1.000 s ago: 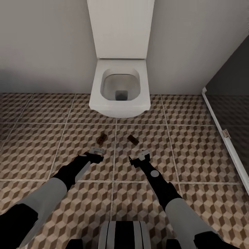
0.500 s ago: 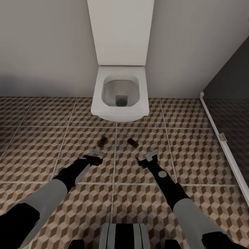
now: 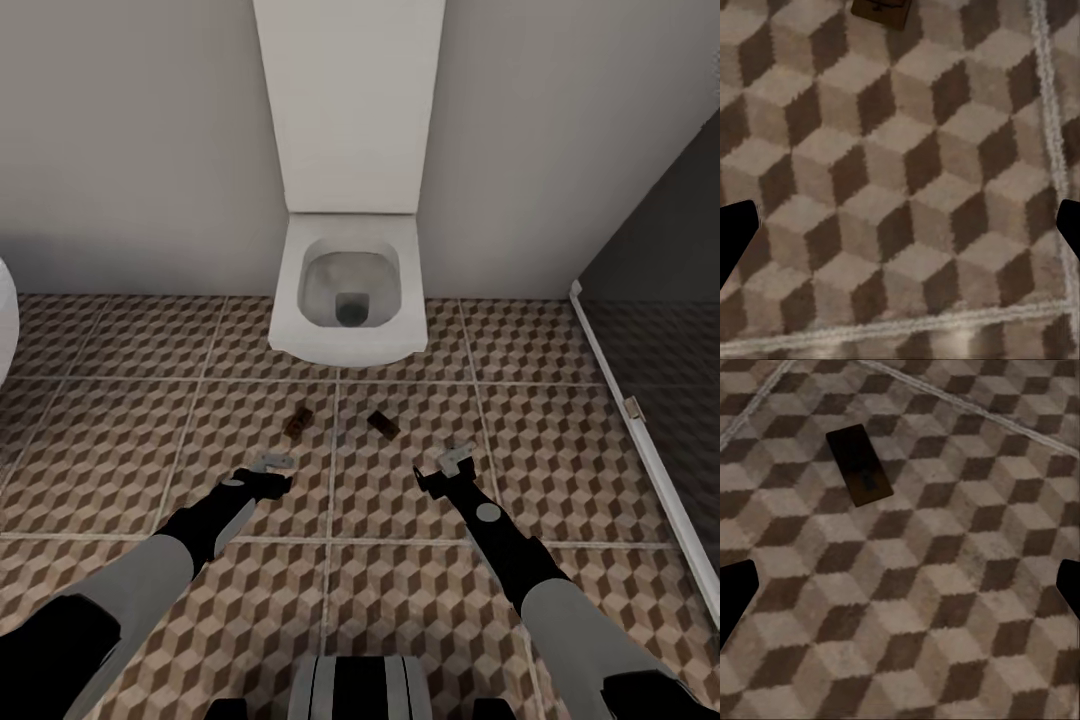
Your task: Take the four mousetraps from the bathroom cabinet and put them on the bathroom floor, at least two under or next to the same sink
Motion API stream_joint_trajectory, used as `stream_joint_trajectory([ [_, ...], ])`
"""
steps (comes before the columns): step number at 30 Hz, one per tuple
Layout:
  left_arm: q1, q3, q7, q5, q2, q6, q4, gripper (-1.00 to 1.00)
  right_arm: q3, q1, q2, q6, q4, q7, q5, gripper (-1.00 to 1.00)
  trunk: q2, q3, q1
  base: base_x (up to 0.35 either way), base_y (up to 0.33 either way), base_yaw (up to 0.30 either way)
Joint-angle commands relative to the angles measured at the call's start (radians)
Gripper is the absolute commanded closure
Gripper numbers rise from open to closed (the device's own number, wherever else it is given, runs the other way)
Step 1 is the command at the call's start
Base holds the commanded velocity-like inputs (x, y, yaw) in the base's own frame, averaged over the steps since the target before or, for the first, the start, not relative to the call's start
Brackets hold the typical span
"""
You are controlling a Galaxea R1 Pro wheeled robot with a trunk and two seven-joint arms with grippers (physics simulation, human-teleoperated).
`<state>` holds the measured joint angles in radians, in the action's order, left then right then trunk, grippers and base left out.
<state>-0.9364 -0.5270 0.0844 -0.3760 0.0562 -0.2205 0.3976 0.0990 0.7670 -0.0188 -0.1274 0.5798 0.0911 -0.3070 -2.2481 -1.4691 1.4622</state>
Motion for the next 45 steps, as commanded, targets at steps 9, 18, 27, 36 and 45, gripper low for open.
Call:
stream_joint_trajectory([
  [9, 0.002, -0.008, -0.052, -0.011, -0.004, 0.144, -0.171, -1.00, -0.002, 0.000, 0.019, -0.006, -0.083, 0.002, -0.008, -1.00, 0.063, 0.042, -0.035, 0.000, 0.000, 0.000],
  [18, 0.003, -0.008, -0.108, -0.011, -0.015, 0.241, -0.321, -1.00, -0.004, 0.000, 0.024, -0.047, -0.180, 0.002, -0.008, -1.00, 0.126, 0.085, -0.069, 0.000, 0.000, 0.000],
  [27, 0.021, -0.008, -0.116, -0.011, -0.018, 0.293, -0.391, -1.00, -0.004, 0.000, 0.030, -0.143, -0.304, -0.033, -0.005, -1.00, 0.189, 0.128, -0.104, 0.000, 0.000, 0.043],
  [36, 0.068, -0.008, -0.117, -0.011, -0.017, 0.305, -0.399, -1.00, -0.004, 0.000, 0.031, -0.165, -0.358, -0.053, -0.004, -1.00, 0.252, 0.170, -0.138, 0.000, 0.000, 0.085],
  [45, 0.088, -0.008, -0.118, -0.011, -0.016, 0.361, -0.444, -1.00, -0.004, -0.001, 0.031, -0.237, -0.465, -0.057, -0.003, -1.00, 0.315, 0.213, -0.173, 0.000, 0.000, 0.089],
])
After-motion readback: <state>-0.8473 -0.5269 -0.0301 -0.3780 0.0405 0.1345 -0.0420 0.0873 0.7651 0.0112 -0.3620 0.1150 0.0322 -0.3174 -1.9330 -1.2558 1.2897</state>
